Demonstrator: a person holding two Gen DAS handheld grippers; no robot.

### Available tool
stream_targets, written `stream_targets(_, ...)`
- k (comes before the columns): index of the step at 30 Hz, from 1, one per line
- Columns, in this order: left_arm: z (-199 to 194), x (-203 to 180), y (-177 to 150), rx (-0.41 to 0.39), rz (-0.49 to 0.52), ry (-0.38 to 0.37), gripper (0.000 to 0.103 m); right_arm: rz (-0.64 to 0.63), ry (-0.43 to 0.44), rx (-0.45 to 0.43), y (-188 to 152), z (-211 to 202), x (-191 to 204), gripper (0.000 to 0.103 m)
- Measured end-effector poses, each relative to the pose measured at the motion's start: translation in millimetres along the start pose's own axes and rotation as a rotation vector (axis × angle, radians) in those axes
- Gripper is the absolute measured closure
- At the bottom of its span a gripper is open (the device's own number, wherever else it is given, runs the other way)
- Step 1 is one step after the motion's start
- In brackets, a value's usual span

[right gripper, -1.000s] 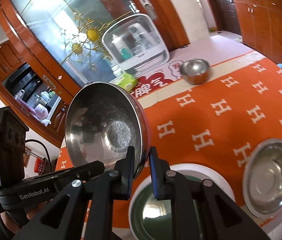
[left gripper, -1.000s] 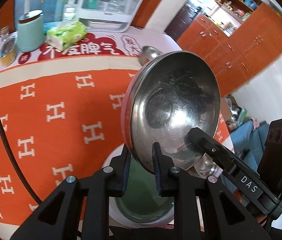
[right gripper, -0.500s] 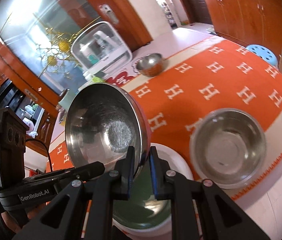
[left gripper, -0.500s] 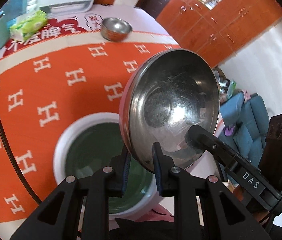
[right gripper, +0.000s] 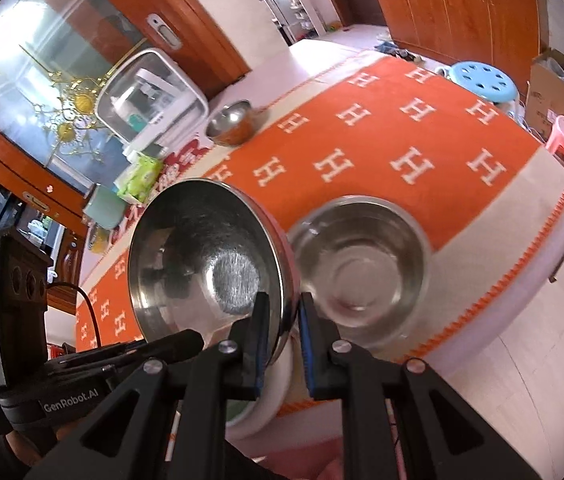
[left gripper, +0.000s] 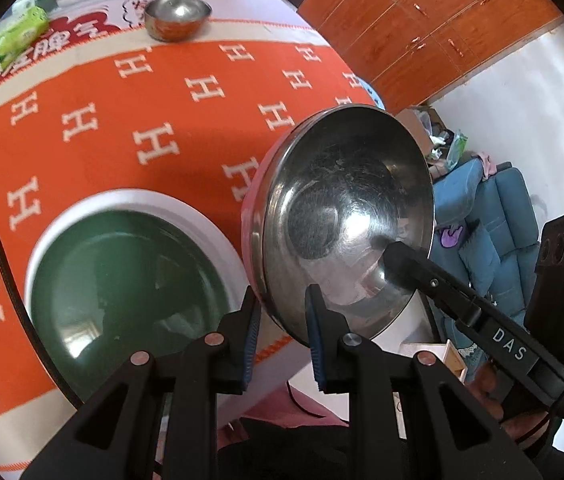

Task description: Organize plates and bowls

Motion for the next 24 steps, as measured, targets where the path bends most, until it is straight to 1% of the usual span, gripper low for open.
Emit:
stream_targets(5,21,-17,-6,0.026,-0.019,0.007,0.084,-0.011,-0.011,0.037,2,-3,-24,0.089)
stream_targets(11,35,-34,-11,0.029,-0.045,0.025,0.083,-0.023,-0.012,0.089,5,-1,-49,0.089)
stream_targets(18,52,-45,-12,0.027,-0.076,0.059,0.082,-0.043,-0.003,0.16,8,11,-69,0.088)
stream_targets(24,61,-45,-11,0.015,-0.121,0.093,0.082,-0.093,0.016,0.226,11,26,-77,0.085)
Point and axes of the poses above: each gripper's, at about its wrist camera, not at the fingertips, and z roughly the way its jaws point, x to its left, y to its top, the point moved 5 cm from there along z, roughly the way its jaws point, and after that the axes turned 12 degrees about -x, right-handed, at the moved point
